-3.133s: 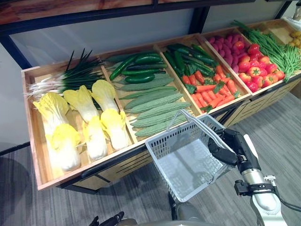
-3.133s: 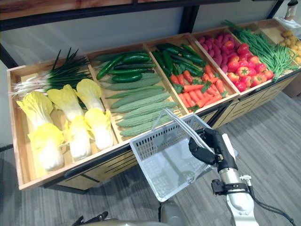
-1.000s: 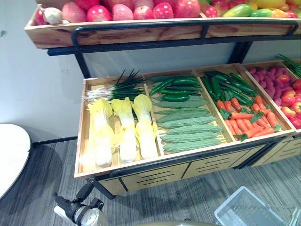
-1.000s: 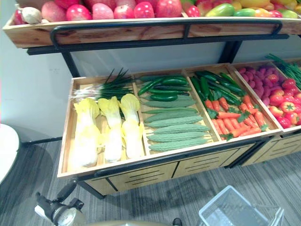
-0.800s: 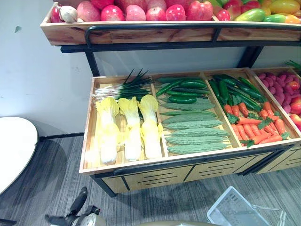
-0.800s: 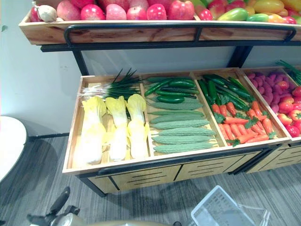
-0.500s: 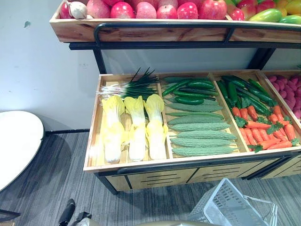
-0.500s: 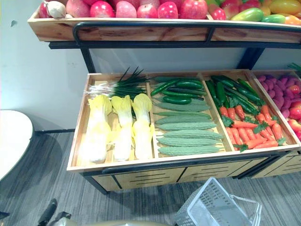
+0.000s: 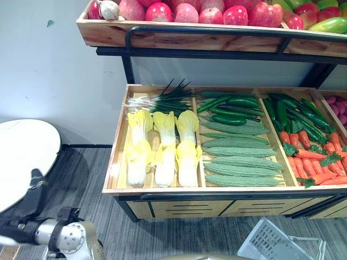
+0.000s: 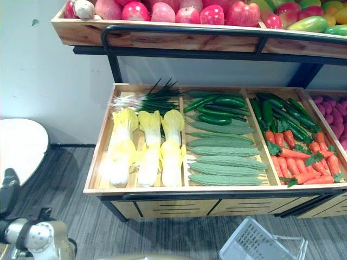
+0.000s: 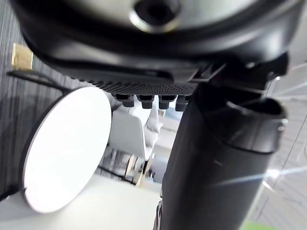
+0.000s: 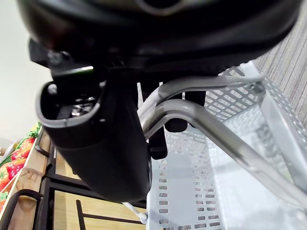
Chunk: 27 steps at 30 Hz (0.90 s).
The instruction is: Pick vegetable in the basket
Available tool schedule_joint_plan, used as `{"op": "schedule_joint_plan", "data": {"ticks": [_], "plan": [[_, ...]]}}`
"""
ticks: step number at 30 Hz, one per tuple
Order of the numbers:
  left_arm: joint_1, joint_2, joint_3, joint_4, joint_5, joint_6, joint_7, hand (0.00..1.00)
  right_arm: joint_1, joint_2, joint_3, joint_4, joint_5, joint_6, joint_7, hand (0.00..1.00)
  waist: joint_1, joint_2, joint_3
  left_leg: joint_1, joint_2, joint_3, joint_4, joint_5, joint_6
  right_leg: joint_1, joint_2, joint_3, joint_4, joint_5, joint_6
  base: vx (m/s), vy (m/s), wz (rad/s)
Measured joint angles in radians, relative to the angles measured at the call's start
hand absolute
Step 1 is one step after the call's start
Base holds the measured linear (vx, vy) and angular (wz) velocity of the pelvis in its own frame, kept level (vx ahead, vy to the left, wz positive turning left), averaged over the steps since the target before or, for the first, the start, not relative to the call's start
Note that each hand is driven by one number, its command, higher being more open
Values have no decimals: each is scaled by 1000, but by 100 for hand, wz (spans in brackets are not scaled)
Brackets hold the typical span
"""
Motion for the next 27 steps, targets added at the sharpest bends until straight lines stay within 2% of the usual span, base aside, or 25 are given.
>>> {"op": "schedule_joint_plan", "data": {"ticks": [5,11,18,27], "plan": [[0,-2,-147,8,-1,79,-112,100,0,0,0,0,-1,9,8,0,-4,-4,3,2,5,10,2,-2,2,-4,6,14,0,-1,0,-3,-1,-5],[-26,0,-255,97,1,182,-197,100,-2,-2,0,0,-1,9,14,0,-16,-4,6,5,7,38,3,-7,1,-16,9,38,0,-1,0,7,7,-11],[-84,14,-319,181,1,300,-236,100,-26,-16,0,18,-1,9,25,0,-22,3,18,9,7,68,4,-8,1,-25,10,57,0,-1,-1,9,8,-8],[-131,45,-358,230,54,386,-246,100,-41,-18,0,20,-3,9,30,0,-24,1,25,10,11,86,4,-8,1,-44,15,74,23,-5,-4,-9,1,-5]]}}
